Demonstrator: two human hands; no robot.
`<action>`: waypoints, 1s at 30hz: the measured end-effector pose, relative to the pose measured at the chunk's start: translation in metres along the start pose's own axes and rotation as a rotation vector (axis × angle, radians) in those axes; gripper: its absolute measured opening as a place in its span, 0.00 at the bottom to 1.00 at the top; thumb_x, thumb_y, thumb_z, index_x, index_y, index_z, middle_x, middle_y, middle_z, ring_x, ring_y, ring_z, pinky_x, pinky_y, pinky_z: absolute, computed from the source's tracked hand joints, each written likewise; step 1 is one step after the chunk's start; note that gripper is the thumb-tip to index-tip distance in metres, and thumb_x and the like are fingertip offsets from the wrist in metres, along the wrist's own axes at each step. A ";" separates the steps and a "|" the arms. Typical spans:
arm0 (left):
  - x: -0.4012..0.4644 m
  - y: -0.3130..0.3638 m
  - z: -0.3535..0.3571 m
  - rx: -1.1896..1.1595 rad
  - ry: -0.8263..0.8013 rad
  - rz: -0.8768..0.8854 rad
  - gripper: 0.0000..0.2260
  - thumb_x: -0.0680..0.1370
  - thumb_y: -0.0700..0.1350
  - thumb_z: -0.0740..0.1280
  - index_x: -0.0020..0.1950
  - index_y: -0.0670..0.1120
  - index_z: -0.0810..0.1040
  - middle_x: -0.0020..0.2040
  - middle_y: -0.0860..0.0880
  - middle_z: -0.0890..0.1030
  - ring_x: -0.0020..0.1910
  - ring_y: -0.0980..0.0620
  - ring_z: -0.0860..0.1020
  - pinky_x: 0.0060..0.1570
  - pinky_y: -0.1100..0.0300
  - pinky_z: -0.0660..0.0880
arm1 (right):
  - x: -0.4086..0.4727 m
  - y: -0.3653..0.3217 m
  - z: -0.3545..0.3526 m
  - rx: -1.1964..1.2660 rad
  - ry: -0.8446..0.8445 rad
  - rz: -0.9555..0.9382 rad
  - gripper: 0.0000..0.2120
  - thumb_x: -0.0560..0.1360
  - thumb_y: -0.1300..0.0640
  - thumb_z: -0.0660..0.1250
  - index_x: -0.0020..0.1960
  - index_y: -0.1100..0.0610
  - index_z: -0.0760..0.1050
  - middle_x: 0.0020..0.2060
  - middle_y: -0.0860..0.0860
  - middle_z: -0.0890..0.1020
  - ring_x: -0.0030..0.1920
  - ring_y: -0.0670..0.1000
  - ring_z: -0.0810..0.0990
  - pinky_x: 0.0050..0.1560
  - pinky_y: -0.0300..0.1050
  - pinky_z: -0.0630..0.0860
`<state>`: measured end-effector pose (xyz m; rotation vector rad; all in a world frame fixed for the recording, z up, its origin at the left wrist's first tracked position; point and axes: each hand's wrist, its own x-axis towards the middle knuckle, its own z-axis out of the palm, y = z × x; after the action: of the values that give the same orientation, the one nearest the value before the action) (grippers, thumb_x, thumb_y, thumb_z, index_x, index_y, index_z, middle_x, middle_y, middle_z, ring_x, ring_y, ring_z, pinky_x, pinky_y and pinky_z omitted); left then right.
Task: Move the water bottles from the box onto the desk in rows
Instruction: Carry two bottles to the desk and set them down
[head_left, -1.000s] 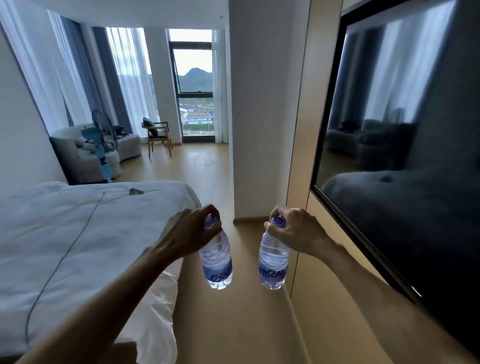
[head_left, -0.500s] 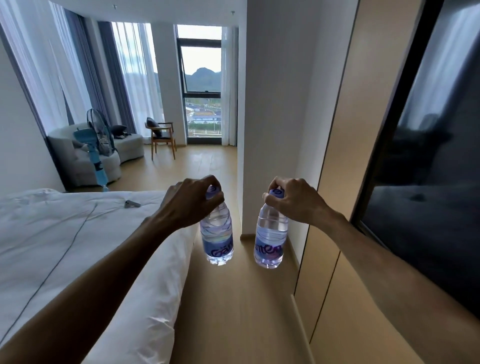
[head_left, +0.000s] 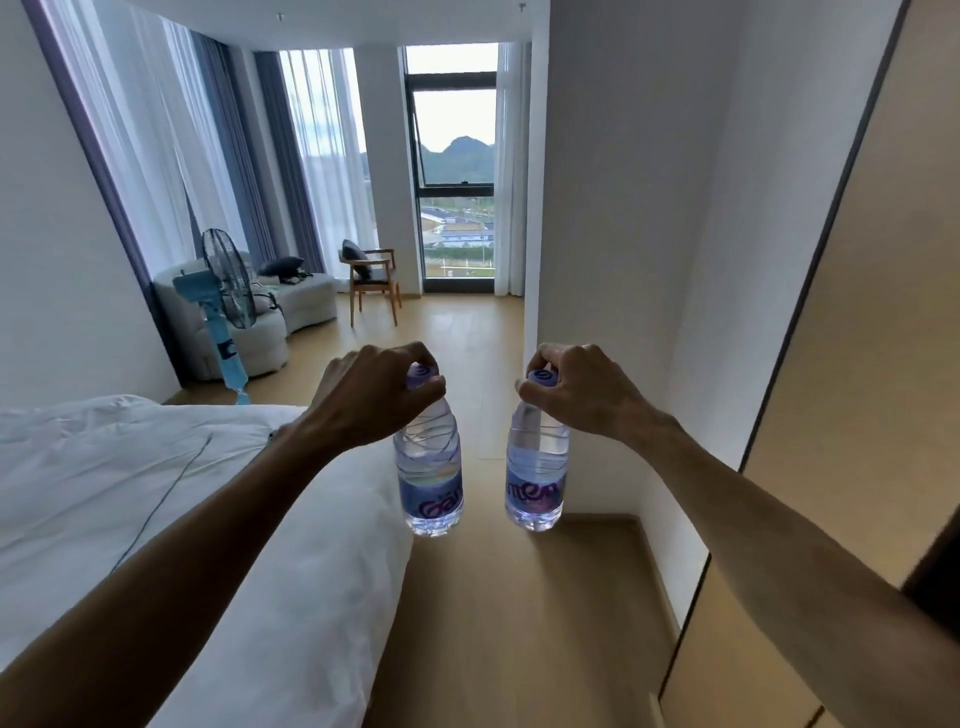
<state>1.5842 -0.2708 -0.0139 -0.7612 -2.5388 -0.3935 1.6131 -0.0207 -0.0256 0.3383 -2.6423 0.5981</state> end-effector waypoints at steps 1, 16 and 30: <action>0.017 -0.007 0.006 0.014 -0.006 -0.009 0.16 0.77 0.58 0.63 0.57 0.49 0.78 0.45 0.47 0.84 0.37 0.49 0.80 0.35 0.56 0.78 | 0.018 0.010 0.002 0.001 -0.015 -0.013 0.09 0.75 0.47 0.68 0.48 0.52 0.74 0.40 0.46 0.78 0.40 0.49 0.79 0.46 0.48 0.80; 0.245 -0.113 0.089 0.138 0.138 -0.132 0.18 0.79 0.58 0.60 0.59 0.47 0.77 0.39 0.48 0.81 0.29 0.53 0.73 0.30 0.63 0.71 | 0.282 0.136 0.049 0.064 0.087 -0.051 0.13 0.78 0.49 0.64 0.54 0.59 0.76 0.45 0.53 0.83 0.40 0.50 0.79 0.44 0.40 0.75; 0.462 -0.282 0.174 0.082 0.152 -0.091 0.15 0.80 0.54 0.61 0.58 0.46 0.76 0.46 0.45 0.84 0.35 0.51 0.76 0.29 0.65 0.63 | 0.538 0.206 0.142 0.006 0.104 -0.048 0.15 0.78 0.48 0.65 0.54 0.59 0.77 0.46 0.55 0.83 0.40 0.52 0.79 0.41 0.42 0.75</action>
<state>1.0198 -0.2247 0.0303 -0.5655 -2.4360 -0.3599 1.0226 0.0189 0.0199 0.3623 -2.5265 0.5925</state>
